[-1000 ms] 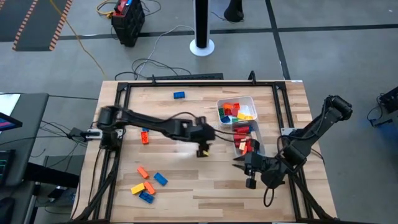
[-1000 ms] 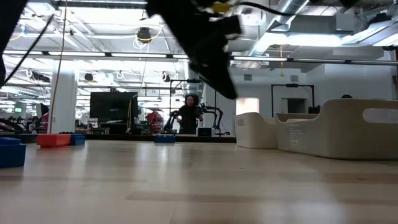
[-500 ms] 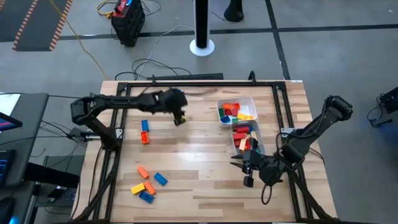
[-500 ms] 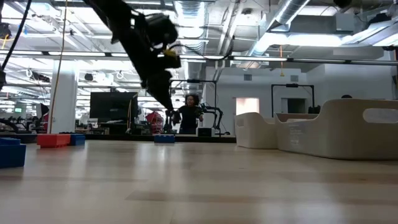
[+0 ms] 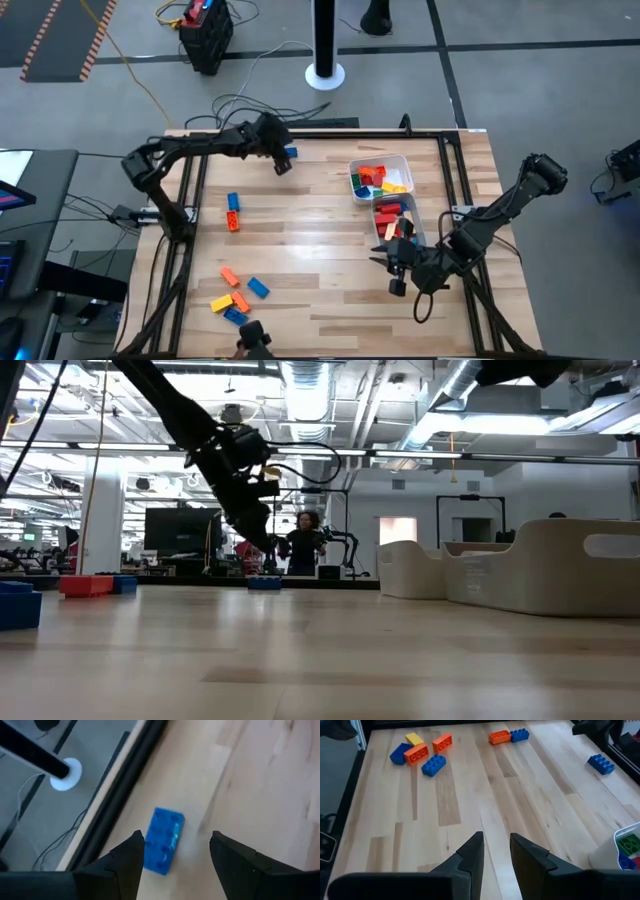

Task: Sort blocks by size
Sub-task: Put the large blue game piece into the gray bin

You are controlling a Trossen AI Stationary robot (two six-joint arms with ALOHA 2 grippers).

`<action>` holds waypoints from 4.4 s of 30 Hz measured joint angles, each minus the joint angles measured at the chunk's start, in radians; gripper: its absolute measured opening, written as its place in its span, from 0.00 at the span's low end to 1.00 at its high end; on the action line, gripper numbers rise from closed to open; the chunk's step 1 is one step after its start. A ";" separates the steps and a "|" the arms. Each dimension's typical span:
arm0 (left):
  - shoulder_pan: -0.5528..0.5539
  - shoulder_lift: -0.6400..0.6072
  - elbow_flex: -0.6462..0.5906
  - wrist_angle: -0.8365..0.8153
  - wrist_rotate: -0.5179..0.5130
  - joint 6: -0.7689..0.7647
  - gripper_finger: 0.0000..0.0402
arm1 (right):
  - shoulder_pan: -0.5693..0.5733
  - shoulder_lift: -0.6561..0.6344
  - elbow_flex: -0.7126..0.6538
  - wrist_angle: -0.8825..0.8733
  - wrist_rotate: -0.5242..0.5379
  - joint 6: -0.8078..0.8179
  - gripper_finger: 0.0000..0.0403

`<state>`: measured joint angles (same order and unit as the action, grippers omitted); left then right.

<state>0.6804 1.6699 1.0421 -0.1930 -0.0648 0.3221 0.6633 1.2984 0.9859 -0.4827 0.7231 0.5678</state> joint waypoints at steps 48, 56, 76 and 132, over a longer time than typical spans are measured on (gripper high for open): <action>-0.051 0.215 0.120 -0.195 0.249 0.028 0.51 | -0.009 0.000 -0.001 0.017 -0.012 0.009 0.30; -0.064 0.215 0.120 -0.136 0.201 -0.142 0.51 | -0.009 -0.001 -0.001 0.019 -0.013 0.009 0.30; -0.163 0.208 0.119 -0.088 0.245 -0.169 0.20 | 0.007 -0.001 -0.001 0.027 -0.016 0.009 0.30; -0.595 0.486 0.645 0.163 0.200 -0.245 0.51 | 0.030 -0.002 0.008 0.020 -0.040 0.008 0.30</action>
<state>0.0857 2.1561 1.6875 -0.0299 0.1351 0.0775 0.6933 1.2964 0.9936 -0.4628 0.6827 0.5758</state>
